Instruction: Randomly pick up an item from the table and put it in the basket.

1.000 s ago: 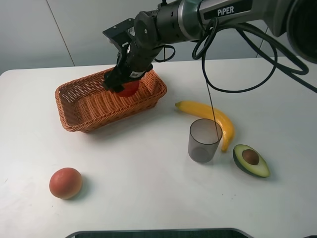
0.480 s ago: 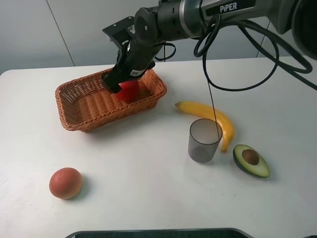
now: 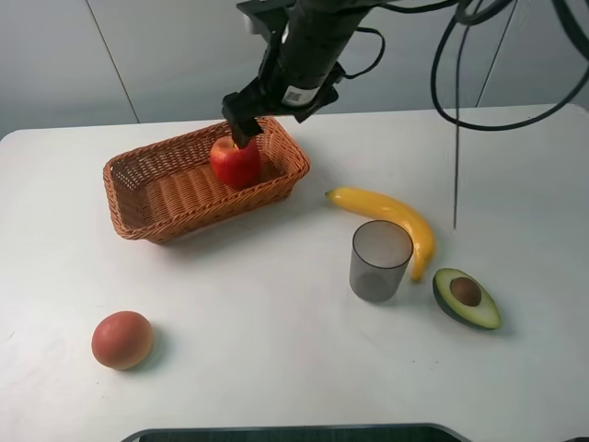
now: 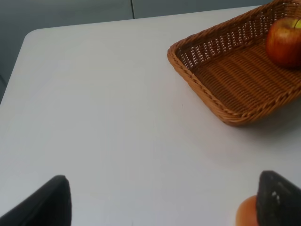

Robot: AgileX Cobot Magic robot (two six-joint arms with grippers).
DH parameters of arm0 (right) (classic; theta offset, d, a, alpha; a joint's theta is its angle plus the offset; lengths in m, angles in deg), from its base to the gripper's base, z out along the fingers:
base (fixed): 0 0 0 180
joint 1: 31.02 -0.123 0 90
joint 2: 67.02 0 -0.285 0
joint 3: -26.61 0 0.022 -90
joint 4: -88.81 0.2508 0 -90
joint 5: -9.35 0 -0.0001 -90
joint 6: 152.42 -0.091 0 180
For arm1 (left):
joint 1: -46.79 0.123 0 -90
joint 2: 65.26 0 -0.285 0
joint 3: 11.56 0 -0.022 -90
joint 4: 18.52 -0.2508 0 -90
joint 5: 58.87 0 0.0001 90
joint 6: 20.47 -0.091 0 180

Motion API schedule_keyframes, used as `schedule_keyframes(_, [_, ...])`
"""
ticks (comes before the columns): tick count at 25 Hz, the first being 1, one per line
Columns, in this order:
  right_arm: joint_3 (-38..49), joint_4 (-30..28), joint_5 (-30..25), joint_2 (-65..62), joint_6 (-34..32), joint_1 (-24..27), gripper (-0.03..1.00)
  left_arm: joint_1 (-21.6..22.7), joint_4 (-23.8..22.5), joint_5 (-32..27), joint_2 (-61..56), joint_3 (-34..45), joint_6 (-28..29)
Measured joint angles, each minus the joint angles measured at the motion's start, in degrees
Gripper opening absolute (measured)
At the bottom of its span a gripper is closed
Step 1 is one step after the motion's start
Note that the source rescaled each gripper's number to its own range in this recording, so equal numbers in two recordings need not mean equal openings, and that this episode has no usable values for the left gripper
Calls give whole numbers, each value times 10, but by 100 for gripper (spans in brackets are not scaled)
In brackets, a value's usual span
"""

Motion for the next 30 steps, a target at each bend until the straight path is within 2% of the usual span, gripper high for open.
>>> schedule_keyframes(5, [103, 11, -27, -98, -24, 71, 100, 0, 0, 0, 0, 0, 0])
schedule_keyframes(13, [289, 24, -37, -296, -33, 219, 100, 0, 0, 0, 0, 0, 0])
schedule_keyframes(21, [408, 22, -68, -502, -29, 361, 100, 0, 0, 0, 0, 0, 1])
schedule_keyframes(24, [436, 19, -76, -577, -26, 384, 100, 0, 0, 0, 0, 0, 2])
schedule_keyframes(30, [483, 12, -94, -727, -23, 387, 100, 0, 0, 0, 0, 0, 2])
